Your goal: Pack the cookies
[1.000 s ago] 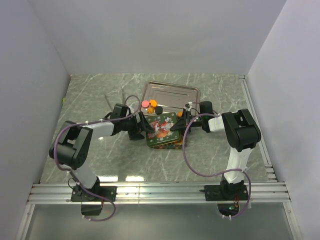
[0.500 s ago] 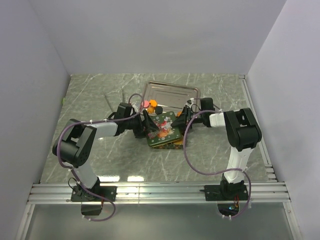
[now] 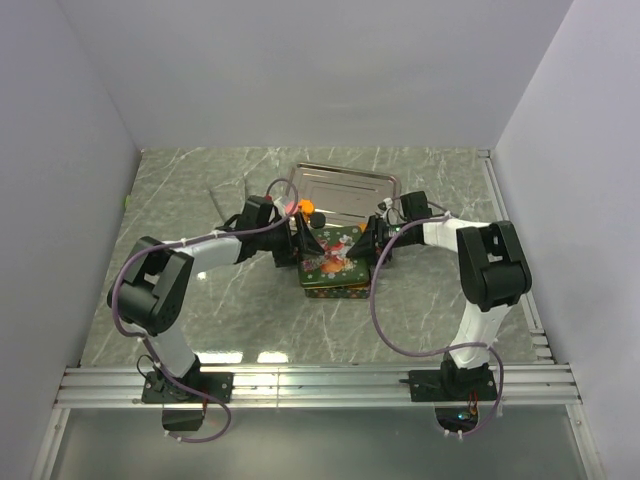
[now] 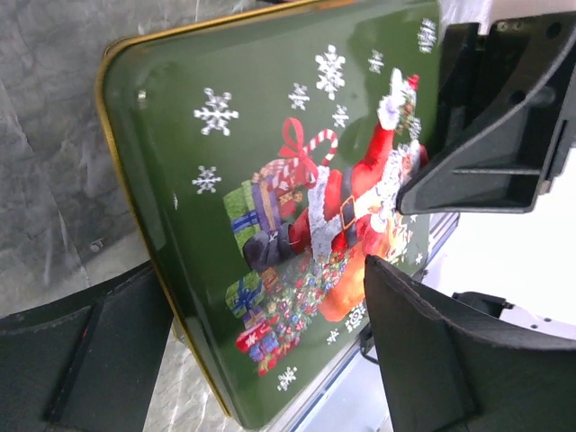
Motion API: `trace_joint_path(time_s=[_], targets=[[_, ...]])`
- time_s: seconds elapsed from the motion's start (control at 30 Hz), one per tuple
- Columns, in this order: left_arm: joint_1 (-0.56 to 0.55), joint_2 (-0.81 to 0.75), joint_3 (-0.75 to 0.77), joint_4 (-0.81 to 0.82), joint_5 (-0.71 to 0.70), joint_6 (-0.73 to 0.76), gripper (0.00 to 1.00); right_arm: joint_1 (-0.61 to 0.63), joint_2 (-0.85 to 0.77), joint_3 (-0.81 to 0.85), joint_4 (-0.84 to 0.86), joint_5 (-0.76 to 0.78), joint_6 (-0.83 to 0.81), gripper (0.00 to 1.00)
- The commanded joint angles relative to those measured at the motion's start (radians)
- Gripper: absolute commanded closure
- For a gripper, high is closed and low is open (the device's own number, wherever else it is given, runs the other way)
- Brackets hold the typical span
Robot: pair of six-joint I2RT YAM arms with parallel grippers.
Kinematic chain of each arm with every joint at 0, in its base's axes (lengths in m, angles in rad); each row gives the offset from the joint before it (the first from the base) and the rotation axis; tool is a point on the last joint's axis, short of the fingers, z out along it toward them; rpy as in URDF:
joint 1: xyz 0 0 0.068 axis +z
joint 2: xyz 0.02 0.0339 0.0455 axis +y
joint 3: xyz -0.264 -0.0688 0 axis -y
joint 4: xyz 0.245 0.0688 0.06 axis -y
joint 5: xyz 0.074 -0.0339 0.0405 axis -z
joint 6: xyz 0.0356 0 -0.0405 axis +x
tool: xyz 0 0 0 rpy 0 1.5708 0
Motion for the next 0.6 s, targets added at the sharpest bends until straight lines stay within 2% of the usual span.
trace_joint_path(time_s=[0.0,0.2,0.43,0.57], targets=[[-0.013,0.013,0.061,-0.036,-0.008,0.061,0.14,0.001,-0.060,0.023,-0.170,0.089,-0.059,0.52],[-0.025,0.044,0.101,-0.085,-0.012,0.099,0.14,0.003,-0.108,0.035,-0.252,0.119,-0.105,0.51],[-0.036,0.059,0.113,-0.096,-0.014,0.101,0.15,0.003,-0.142,0.052,-0.335,0.194,-0.145,0.41],[-0.040,0.069,0.135,-0.116,-0.021,0.104,0.16,0.003,-0.145,0.105,-0.397,0.238,-0.156,0.40]])
